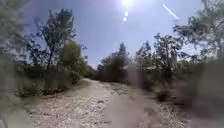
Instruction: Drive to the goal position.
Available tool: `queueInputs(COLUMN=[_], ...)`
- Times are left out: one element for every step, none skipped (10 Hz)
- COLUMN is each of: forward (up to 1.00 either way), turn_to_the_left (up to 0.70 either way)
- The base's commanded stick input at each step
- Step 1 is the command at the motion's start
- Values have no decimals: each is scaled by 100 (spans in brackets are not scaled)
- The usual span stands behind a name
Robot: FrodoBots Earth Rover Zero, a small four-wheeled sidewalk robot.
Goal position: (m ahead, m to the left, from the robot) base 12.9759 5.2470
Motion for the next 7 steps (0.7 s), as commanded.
queueInputs(forward=[70,70,70,70,70,70,70], turn_to_the_left=[0,7,14,14,14,14,13])
